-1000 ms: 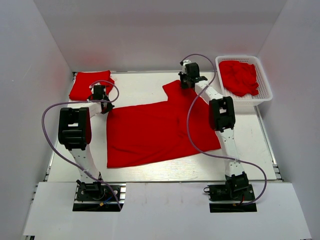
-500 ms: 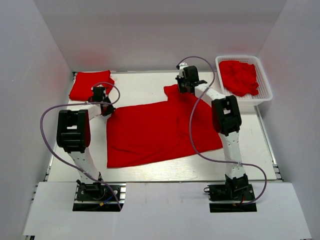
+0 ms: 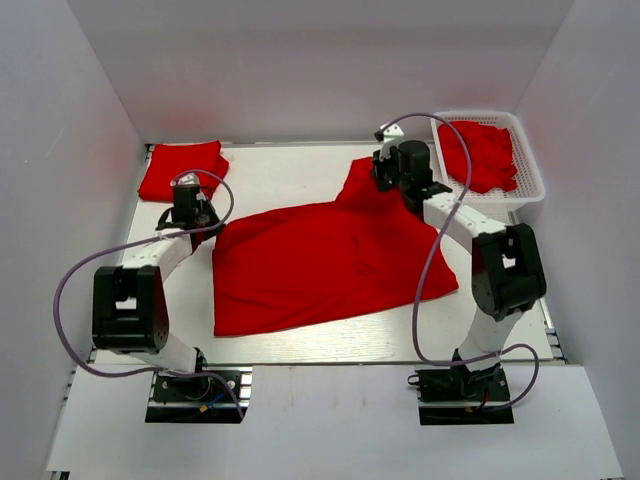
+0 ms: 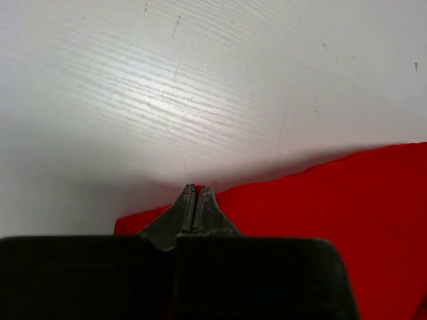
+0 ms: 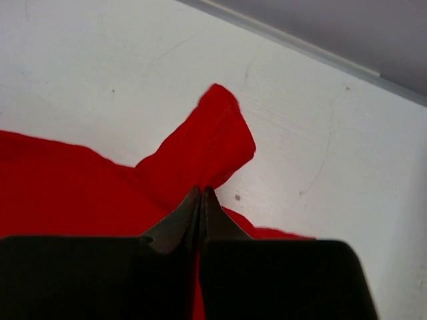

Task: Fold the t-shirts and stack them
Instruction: Fold the other side of the tshirt into a rectangle

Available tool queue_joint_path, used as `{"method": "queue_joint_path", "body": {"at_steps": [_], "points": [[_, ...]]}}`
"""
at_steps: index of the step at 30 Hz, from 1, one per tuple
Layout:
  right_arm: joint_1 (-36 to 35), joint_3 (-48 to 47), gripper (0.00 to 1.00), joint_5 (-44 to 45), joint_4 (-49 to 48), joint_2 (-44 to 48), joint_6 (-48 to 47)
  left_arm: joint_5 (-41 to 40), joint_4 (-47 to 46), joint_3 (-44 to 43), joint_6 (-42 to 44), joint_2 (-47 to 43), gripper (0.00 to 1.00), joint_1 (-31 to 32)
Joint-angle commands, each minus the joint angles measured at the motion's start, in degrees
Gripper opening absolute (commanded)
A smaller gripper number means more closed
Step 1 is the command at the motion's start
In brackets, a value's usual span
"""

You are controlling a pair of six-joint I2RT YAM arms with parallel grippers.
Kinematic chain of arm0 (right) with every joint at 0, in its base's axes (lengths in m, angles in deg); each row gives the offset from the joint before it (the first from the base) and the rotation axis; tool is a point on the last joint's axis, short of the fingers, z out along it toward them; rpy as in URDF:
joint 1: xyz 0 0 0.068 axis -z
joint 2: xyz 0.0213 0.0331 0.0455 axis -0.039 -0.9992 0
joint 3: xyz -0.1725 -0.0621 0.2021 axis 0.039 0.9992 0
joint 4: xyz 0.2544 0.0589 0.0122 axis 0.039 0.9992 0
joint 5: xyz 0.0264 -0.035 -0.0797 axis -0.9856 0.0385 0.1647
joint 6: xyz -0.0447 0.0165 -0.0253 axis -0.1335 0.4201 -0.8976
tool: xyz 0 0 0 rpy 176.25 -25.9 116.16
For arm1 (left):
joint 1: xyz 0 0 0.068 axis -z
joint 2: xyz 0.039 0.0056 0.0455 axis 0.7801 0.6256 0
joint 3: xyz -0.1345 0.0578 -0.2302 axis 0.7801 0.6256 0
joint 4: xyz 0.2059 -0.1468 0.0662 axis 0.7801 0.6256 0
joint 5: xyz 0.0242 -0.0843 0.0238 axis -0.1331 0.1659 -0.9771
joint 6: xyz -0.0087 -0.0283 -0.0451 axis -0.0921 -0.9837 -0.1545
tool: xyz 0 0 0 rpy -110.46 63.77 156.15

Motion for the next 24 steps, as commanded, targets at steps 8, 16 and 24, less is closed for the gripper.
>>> {"method": "queue_joint_path", "body": {"at_steps": [8, 16, 24], "points": [[0.14, 21.79, 0.0, 4.62, -8.74, 19.85, 0.86, 0.56, -3.29, 14.84, -3.03, -19.39, 0.0, 0.23], [0.14, 31.02, 0.0, 10.77, -7.43, 30.94, 2.53, 1.09, -2.76, 20.3, -4.08, -24.75, 0.0, 0.23], [0.4, 40.95, 0.0, 12.97, -5.41, 41.39, 5.96, 1.09, -2.23, 26.27, -4.61, -29.76, 0.0, 0.23]]}}
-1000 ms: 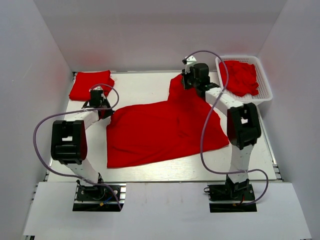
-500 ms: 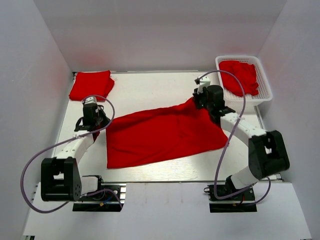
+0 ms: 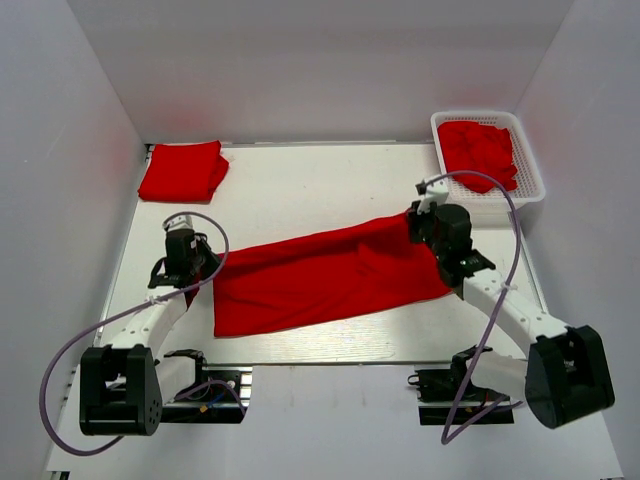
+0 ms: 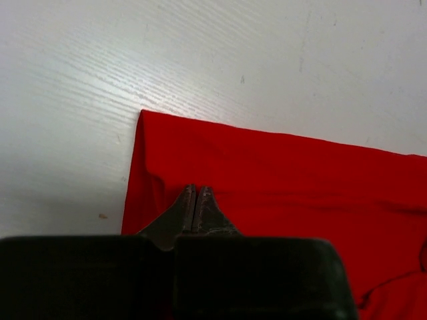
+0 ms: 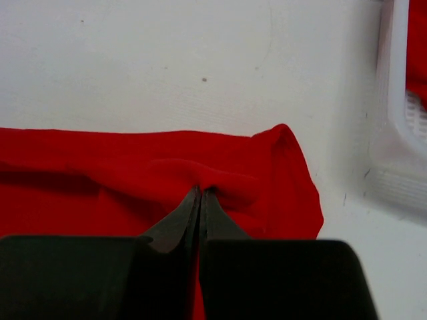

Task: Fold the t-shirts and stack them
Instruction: Fold the other side of the tshirt into a rectangle

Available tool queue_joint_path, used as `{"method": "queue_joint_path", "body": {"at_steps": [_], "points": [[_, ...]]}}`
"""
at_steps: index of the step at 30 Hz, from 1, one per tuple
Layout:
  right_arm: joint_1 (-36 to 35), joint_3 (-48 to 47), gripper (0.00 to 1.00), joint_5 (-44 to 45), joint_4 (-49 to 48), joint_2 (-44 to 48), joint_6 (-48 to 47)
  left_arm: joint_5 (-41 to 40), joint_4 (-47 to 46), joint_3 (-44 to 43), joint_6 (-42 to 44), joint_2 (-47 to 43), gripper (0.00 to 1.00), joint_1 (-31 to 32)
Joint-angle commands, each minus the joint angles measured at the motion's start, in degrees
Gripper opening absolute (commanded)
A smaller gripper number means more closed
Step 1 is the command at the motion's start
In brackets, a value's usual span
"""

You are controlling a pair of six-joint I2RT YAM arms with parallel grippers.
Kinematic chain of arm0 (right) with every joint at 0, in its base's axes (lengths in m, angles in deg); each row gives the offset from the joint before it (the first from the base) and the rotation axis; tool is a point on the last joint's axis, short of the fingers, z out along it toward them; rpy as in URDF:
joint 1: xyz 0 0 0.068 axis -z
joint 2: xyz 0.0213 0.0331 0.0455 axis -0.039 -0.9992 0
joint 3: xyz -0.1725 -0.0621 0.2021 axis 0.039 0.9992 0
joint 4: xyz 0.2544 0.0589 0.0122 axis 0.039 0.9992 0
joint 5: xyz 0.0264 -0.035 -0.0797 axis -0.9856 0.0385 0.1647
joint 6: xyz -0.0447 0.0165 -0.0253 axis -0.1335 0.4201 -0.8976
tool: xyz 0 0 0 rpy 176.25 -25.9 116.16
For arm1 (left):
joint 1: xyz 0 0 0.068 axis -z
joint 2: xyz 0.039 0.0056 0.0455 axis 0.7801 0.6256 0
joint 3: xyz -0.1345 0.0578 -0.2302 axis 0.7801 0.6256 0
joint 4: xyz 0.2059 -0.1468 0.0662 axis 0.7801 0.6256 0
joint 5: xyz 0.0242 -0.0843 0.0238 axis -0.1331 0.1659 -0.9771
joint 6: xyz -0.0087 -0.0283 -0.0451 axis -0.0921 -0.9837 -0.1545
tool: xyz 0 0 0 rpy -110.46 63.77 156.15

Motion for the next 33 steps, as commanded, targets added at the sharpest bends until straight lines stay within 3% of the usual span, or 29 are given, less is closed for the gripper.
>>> {"method": "queue_joint_path", "body": {"at_steps": [1, 5, 7, 8, 9, 10, 11, 13, 15, 17, 19, 20, 22, 23, 25, 29, 33], "points": [[0.08, 3.86, 0.0, 2.06, -0.34, 3.87, 2.73, 0.54, 0.0, 1.64, -0.98, -3.1, 0.0, 0.19], [-0.01, 10.37, 0.03, 3.2, 0.54, 8.44, 9.92, 0.54, 1.83, 2.96, -2.12, -3.72, 0.0, 0.19], [0.08, 14.77, 0.17, 5.39, 4.64, 12.91, 13.95, 0.54, 4.2, 2.96, -2.99, -3.72, 0.14, 0.19], [0.25, 15.56, 0.17, 6.45, 6.59, 15.63, 16.42, 0.54, 11.35, 0.79, -3.96, -4.24, 0.23, 0.19], [0.17, 16.87, 0.25, 11.68, 8.87, 18.53, 20.18, -2.51, 15.43, -0.37, -6.15, -5.21, 0.56, 0.19], [0.25, 16.63, 0.51, 14.25, 19.51, 20.03, 23.09, -4.19, 19.56, -2.38, -8.17, -6.09, 0.77, 0.19], [0.25, 16.19, 0.55, 16.72, 22.14, 24.05, 29.56, -5.25, 25.43, -2.4, -10.45, -9.23, 0.99, 0.19], [-0.01, 15.92, 0.9, 15.78, 25.32, 32.14, 28.05, -10.52, 29.86, -3.89, -13.19, -13.98, 0.99, 0.19], [0.25, 14.78, 0.9, 14.28, 25.25, 34.72, 29.45, -13.68, 31.64, -4.68, -14.51, -21.51, 0.99, -0.33], [0.17, 12.94, 0.9, 11.83, 23.06, 35.17, 25.79, -13.7, 27.1, -4.68, -13.91, -25.15, 0.99, -0.34], [0.08, 8.39, 0.9, 5.62, 22.96, 28.81, 23.23, -10.55, 23.39, -4.68, -11.97, -26.74, 0.99, -0.34], [-0.1, 6.1, 0.9, 0.88, 22.18, 21.96, 20.86, -8.45, 20.94, -4.68, -11.36, -25.71, 0.99, -0.34], [-0.19, 3.64, 0.9, -3.78, 21.65, 19.55, 19.53, -5.54, 18.55, -5.21, -10.13, -22.55, 0.99, -0.34], [-0.1, 2.83, 0.9, -5.22, 20.16, 12.56, 18.74, -2.04, 17.5, -5.82, -9.51, -18.01, 0.99, -0.34], [-0.27, -0.06, 0.9, -10.22, 18.14, 7.86, 18.03, 2.1, 13.74, -6.52, -7.93, -12.8, 0.99, 0.19], [-0.1, -4.8, 0.9, -12.61, 15.75, -4.7, 17.67, 12.38, 4.24, -5.91, -6.17, -1.46, 0.99, 0.19], [-0.36, -9.56, 0.9, -10.42, 14.85, -12.01, 16.18, 16.0, -1.05, -4.68, -5.64, 5.41, 0.99, 1.24]]}}
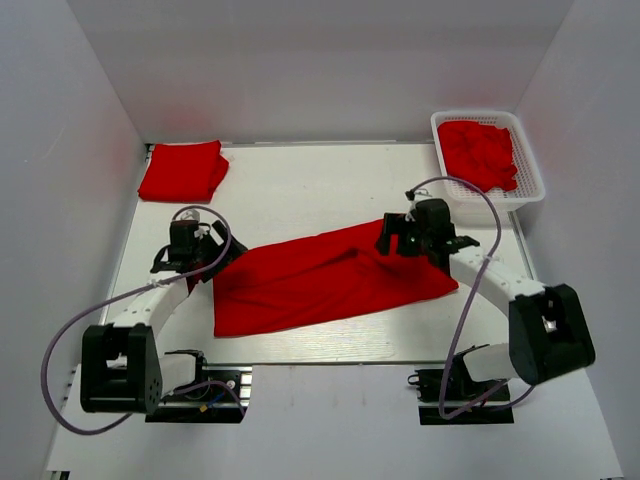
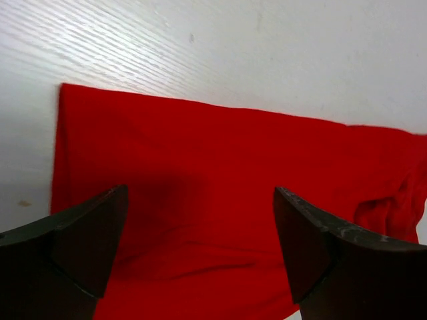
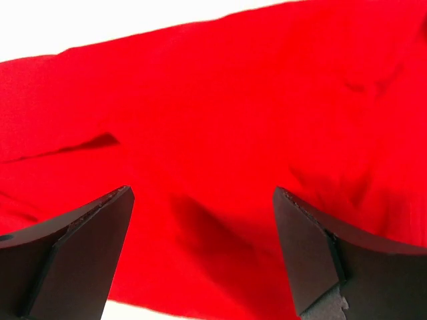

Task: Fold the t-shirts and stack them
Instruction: Fold the other side of the tshirt into a rectangle

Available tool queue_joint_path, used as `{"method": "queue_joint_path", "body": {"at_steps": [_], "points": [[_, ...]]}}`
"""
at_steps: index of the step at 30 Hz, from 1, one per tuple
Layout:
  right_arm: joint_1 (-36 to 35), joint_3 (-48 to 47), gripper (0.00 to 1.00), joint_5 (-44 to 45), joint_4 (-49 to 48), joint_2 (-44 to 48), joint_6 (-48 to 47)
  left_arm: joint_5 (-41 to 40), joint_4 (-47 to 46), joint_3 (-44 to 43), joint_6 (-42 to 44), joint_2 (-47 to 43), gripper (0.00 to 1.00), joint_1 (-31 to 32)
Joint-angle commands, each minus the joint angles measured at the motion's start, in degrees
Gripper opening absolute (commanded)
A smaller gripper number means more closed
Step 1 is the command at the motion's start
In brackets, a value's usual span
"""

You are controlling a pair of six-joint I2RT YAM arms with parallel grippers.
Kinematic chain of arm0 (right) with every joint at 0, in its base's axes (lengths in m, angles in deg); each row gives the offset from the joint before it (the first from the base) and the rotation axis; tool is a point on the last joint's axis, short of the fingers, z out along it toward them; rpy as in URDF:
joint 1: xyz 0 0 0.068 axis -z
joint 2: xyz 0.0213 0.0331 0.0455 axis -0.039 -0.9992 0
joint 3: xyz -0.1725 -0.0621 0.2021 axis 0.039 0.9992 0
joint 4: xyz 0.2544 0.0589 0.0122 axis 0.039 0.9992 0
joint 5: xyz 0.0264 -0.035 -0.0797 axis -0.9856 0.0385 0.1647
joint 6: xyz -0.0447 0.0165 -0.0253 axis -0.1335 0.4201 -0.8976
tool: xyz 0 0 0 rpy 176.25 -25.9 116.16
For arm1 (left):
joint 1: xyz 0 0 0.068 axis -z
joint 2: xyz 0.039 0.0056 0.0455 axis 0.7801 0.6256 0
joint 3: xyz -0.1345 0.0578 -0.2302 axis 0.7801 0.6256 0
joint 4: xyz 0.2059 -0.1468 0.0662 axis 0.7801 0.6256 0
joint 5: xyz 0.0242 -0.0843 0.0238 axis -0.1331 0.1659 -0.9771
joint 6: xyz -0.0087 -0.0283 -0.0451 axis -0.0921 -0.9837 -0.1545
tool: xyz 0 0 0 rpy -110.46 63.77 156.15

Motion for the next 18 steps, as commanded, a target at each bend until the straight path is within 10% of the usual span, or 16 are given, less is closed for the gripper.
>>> {"method": "queue_joint_path", "body": {"at_steps": [1, 14, 18], "points": [[0.12, -6.81, 0.9, -0.67, -1.2, -5.37, -2.33, 6.94, -7.96, 0.3, 2.23, 2.16, 0.99, 0.72], [-0.14, -15.61, 0.9, 4.96, 4.18, -18.84, -1.37, 4.39, -5.08, 9.7, 1.7, 5.77, 0.99, 2.39], [-0.23, -15.35, 0.65, 1.02, 4.09, -20.25, -0.84, 2.89, -3.84, 11.2, 1.09, 5.77, 0.99, 2.39]]}}
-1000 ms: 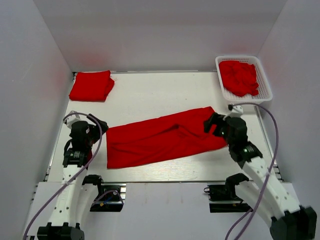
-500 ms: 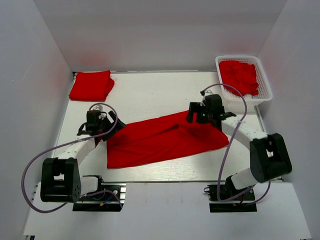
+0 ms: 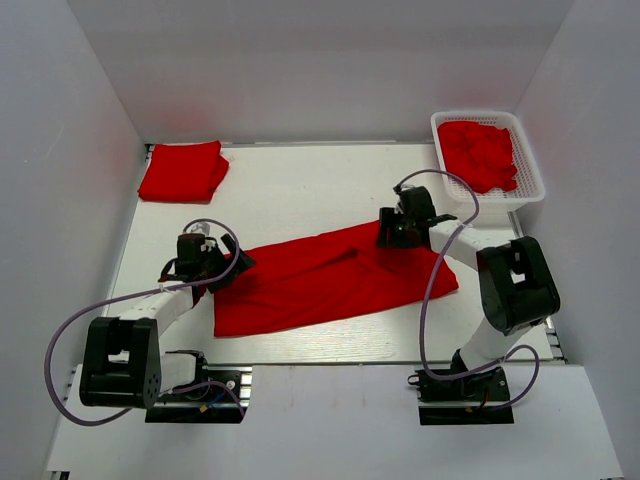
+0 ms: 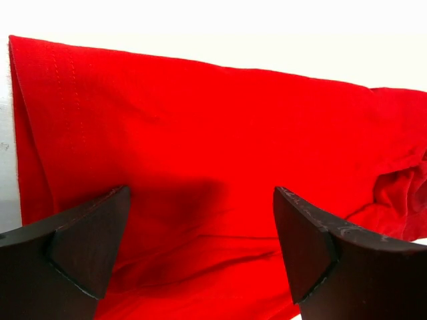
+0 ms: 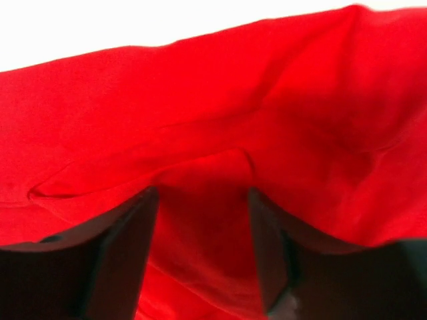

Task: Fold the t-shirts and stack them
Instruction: Fold the other side of the tshirt into a rectangle

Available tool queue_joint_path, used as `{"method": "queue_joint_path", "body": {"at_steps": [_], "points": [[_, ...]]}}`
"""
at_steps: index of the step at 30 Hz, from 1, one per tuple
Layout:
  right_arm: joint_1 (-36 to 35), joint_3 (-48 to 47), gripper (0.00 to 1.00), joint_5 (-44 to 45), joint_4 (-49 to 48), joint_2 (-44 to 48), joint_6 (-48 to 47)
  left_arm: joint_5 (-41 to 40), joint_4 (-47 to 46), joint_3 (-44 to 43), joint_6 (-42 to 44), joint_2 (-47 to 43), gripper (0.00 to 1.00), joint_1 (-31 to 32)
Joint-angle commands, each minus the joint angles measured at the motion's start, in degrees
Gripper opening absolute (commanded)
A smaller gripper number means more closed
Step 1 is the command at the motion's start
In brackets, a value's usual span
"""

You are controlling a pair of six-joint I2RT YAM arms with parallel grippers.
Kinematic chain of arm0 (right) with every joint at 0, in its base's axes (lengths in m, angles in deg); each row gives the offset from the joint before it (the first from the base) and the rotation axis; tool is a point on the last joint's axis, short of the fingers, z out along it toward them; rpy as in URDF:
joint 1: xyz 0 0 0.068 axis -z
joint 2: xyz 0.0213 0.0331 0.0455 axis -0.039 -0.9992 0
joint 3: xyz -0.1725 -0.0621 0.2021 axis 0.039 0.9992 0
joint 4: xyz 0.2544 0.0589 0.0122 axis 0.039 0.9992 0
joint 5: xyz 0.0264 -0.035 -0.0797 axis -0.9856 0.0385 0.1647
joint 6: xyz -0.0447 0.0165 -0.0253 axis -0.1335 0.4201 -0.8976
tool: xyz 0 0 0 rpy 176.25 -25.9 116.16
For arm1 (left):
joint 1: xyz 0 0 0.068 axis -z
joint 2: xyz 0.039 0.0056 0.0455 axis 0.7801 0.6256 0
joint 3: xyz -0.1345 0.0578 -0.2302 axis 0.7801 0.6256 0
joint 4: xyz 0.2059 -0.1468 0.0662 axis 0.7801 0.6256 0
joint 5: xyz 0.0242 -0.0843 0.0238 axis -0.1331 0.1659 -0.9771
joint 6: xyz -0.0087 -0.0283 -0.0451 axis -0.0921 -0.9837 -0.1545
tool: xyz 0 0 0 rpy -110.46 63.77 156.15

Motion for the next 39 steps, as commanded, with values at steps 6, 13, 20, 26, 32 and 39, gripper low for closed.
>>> {"method": "queue_joint_path", "body": {"at_steps": [6, 13, 20, 26, 32, 39], "points": [[-0.08, 0.66, 0.35, -4.23, -0.48, 1.34, 1.55, -3.56, 8.06, 3.24, -0.07, 1.31, 0.99, 0.34], [-0.08, 3.21, 0.0, -4.58, -0.57, 4.77, 0.93, -4.79, 10.25, 2.1, -0.07, 0.25, 0.99, 0.34], [-0.08, 8.12, 0.0, -6.5, -1.62, 11.54, -1.97, -5.32, 10.79, 2.1, 0.46, -1.5, 0.99, 0.34], [-0.25, 14.1, 0.0, -9.85, -2.07, 18.75, -3.55, -5.85, 10.79, 2.1, 0.46, -1.5, 0.99, 0.34], [-0.25, 20.51, 0.01, -13.09, -3.29, 25.78, -5.56, -5.85, 10.79, 2.1, 0.46, -1.5, 0.99, 0.34], [-0.25, 28.52, 0.3, -15.13, -0.32, 36.05, -1.97, -6.9, 11.84, 2.1, 0.46, -1.5, 0.99, -0.19]]}}
